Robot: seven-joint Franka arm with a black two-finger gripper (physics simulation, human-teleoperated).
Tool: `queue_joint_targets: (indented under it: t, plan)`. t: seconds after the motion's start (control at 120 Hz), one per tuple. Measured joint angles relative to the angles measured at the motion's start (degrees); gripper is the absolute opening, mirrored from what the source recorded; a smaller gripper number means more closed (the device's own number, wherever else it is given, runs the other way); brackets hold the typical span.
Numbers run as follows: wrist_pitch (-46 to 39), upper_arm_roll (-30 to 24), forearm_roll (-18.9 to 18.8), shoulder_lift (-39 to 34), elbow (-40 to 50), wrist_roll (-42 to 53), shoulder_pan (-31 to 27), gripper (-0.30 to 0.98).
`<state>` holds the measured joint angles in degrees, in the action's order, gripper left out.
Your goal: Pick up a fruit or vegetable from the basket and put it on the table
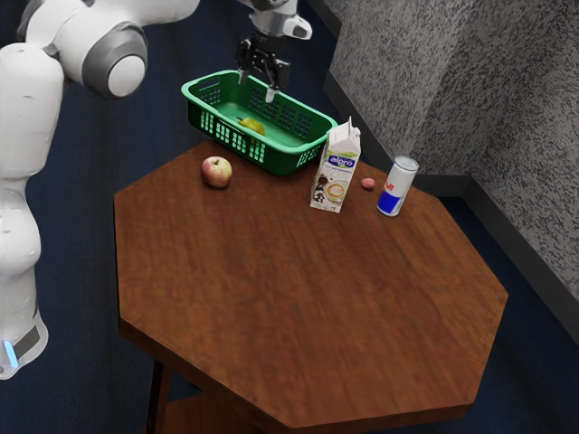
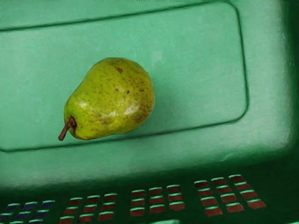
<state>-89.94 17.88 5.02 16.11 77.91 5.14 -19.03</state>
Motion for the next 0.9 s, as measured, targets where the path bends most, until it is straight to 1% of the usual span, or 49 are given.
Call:
queue_joint_targets:
  t: [0.25,0.425,0.683,0.9]
  plan:
    - [-3.36,0.13,0.5,0.96,2.51,2.09,-2.08,0.68]
    - [-4.88,0.14,-0.71,2.51,3.17,3.11,-2.6,0.68]
    - [-8.16,0.13,-1.05,3.9,3.93,4.15,-2.75,0.68]
    - [-9.29,0.05,0.86,4.3,3.94,4.77,-2.8,0.68]
